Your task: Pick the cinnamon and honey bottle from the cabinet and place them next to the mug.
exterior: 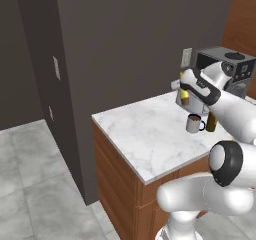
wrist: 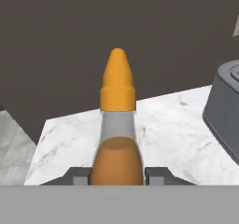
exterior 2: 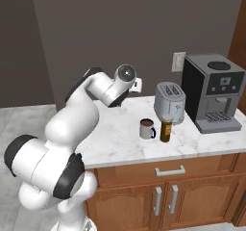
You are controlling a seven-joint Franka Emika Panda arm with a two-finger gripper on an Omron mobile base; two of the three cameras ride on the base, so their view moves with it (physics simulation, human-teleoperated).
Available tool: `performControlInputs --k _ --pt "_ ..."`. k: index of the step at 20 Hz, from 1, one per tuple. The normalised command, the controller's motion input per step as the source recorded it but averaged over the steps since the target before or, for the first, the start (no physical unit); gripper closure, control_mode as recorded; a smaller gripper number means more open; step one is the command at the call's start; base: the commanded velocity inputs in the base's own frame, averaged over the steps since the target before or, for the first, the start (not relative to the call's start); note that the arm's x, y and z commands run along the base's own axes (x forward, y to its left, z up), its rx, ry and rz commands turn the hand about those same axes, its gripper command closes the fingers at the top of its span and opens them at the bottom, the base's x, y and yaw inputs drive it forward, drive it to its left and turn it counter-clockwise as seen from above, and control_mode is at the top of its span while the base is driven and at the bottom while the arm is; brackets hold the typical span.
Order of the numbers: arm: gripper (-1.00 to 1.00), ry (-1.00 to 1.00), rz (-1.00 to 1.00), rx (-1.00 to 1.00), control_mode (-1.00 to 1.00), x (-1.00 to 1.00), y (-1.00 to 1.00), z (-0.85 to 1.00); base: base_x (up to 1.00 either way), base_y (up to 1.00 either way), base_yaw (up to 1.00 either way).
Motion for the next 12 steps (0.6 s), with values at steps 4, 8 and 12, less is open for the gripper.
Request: performControlInputs --k 4,8,12 --pt "1.0 0.19 0.0 0.0 -1.0 0.2 0.0 0.0 0.0 0.0 0.0" --pt "1.0 0.03 0.01 0.0 -1.0 -0.1 0.0 0.0 0.0 0.0 0.0" --pt "1.0 -0.14 0.07 0.0 -1.0 -0.71 0.0 -0.01 0.0 0.0 0.0"
